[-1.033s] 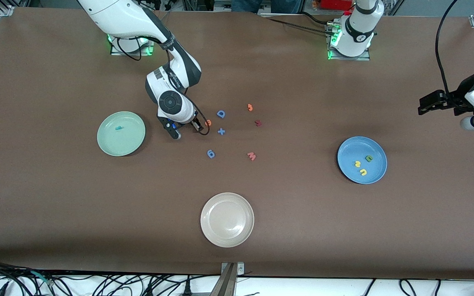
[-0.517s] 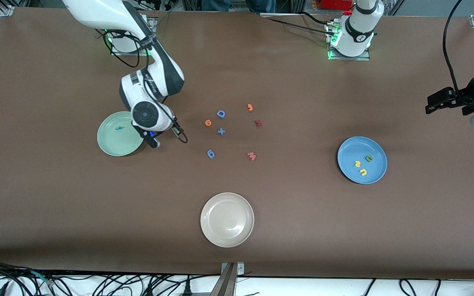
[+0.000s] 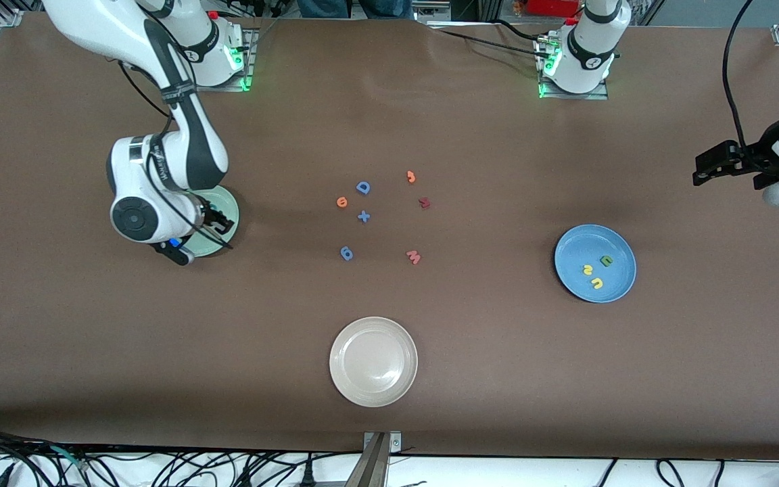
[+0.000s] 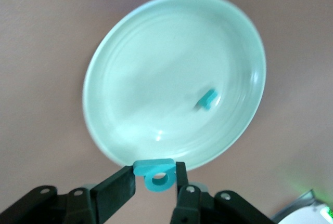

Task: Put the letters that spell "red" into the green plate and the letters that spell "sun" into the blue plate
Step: 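Release the cyan P on the green plate and move the right gripper back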

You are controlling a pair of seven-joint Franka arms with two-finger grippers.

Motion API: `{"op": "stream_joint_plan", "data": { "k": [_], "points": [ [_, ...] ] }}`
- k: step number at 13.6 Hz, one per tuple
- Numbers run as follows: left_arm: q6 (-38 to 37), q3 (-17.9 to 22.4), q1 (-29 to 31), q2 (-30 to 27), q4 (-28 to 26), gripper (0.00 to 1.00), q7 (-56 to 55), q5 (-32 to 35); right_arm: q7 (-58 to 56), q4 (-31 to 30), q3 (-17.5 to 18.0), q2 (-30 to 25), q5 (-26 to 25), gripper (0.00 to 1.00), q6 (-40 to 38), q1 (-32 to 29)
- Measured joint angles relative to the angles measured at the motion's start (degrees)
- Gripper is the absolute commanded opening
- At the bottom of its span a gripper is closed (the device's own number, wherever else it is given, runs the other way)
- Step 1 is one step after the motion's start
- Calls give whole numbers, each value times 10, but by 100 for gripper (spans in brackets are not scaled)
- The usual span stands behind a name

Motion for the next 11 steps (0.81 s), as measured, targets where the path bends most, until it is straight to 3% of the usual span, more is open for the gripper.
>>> {"op": "stream_joint_plan", "data": {
  "k": [5,6,8,9,11],
  "points": [
    [0,0,0,1,0,100,0,0,-26,-3,0,40,1,23,17,-11],
    [0,0,0,1,0,100,0,0,-27,-3,0,44,1,31,21,-11],
    [0,0,0,1,0,100,0,0,-28,-5,0,47,1,65,23,-11],
    [0,0,1,2,0,100,0,-1,-28,-5,0,47,1,72,24,-11],
    [0,2,2,2,0,100,0,-1,-28,-5,0,47,1,74,24,-11]
  ]
}}
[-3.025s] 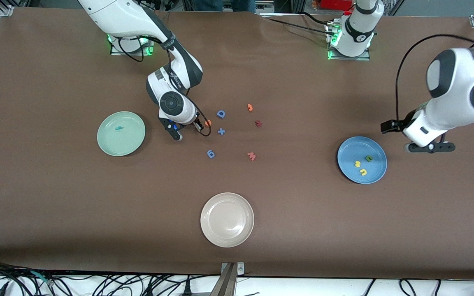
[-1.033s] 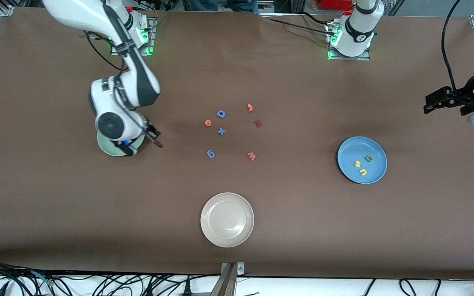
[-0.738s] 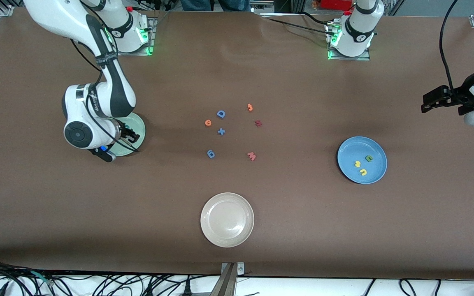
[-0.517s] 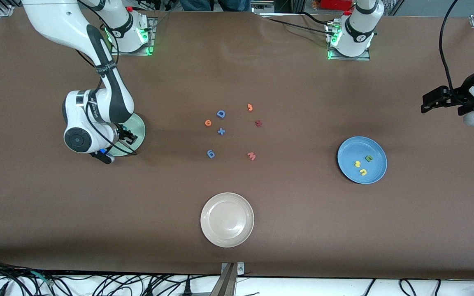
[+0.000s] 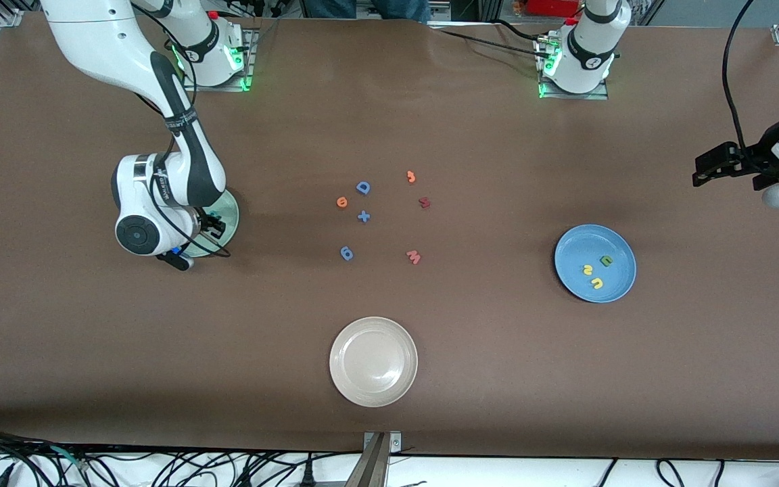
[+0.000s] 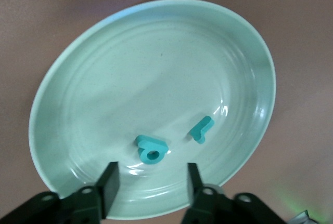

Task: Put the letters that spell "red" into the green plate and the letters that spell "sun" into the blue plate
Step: 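Release the cyan P on the green plate and move the right gripper back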

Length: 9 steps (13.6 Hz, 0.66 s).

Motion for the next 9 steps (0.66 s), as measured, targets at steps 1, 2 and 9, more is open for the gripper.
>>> {"op": "stream_joint_plan", "data": {
  "k": [1,2,9],
  "points": [
    [0,0,0,0,0,100,0,0,0,0,0,0,0,74,0,0],
    [0,0,0,0,0,100,0,0,0,1,0,-1,0,74,0,0],
    [0,1,1,1,0,100,0,0,156,23,87,-39,18,74,0,5]
  ]
}}
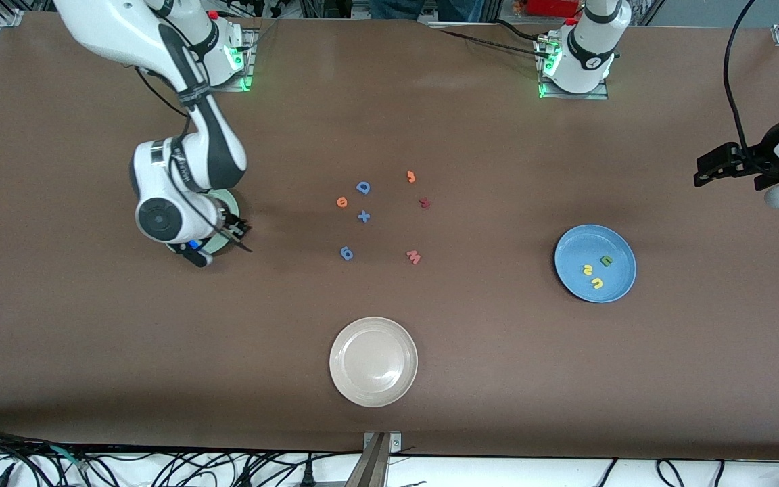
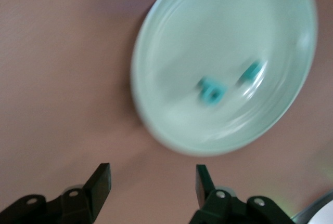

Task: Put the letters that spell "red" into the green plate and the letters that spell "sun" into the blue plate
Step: 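Release the cyan P on the green plate and move the right gripper back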

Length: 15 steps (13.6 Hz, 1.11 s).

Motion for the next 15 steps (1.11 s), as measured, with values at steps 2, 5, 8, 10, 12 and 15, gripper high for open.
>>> {"op": "stream_joint_plan", "data": {
  "k": [2,5,8,10,12,15],
  "points": [
    [0,0,0,0,0,100,0,0,59,17,34,0,40,74,5,7],
    [0,0,0,1,0,100,0,0,137,27,51,4,65,97,44,42],
    [0,0,0,2,0,100,0,0,220,27,53,30,65,98,135,98],
    [0,0,0,2,0,100,0,0,243,27,53,57,65,98,184,124],
    [0,0,0,3,0,100,0,0,247,27,53,76,65,98,207,136],
    [0,0,0,3,0,100,0,0,247,27,53,88,65,92,214,145]
  ]
}}
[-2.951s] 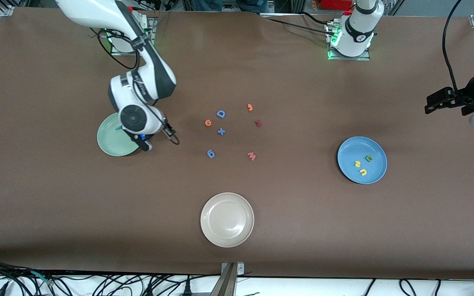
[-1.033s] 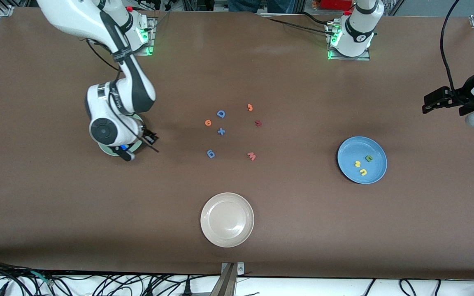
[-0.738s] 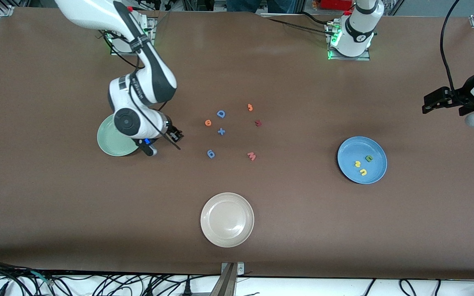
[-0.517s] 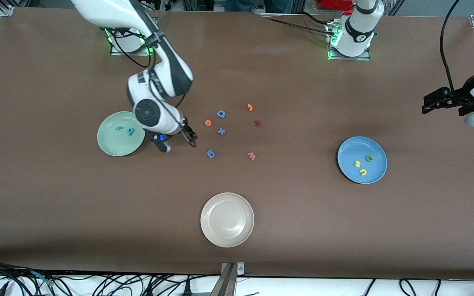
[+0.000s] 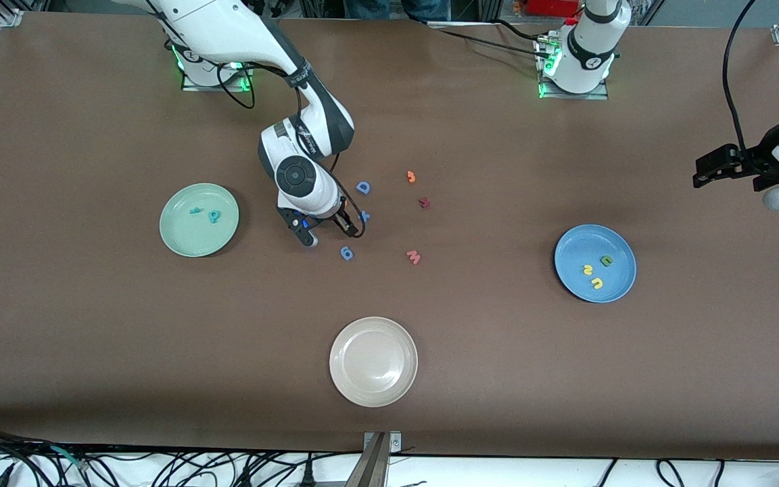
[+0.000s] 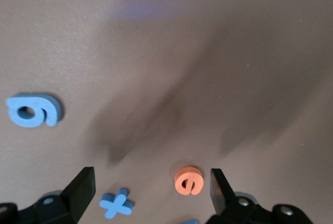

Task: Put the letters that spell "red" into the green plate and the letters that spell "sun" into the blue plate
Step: 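Release the cyan P on the green plate and move the right gripper back, then lower the right gripper and grasp the orange letter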

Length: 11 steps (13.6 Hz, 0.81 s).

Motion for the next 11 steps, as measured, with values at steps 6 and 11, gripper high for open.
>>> {"op": "stream_joint_plan", "data": {
  "k": [6,11],
  "points": [
    [0,0,0,0,0,100,0,0,6,-21,2,5,0,80,-1,17],
    [0,0,0,0,0,100,0,0,9,-21,2,3,0,35,-1,18]
  ]
}}
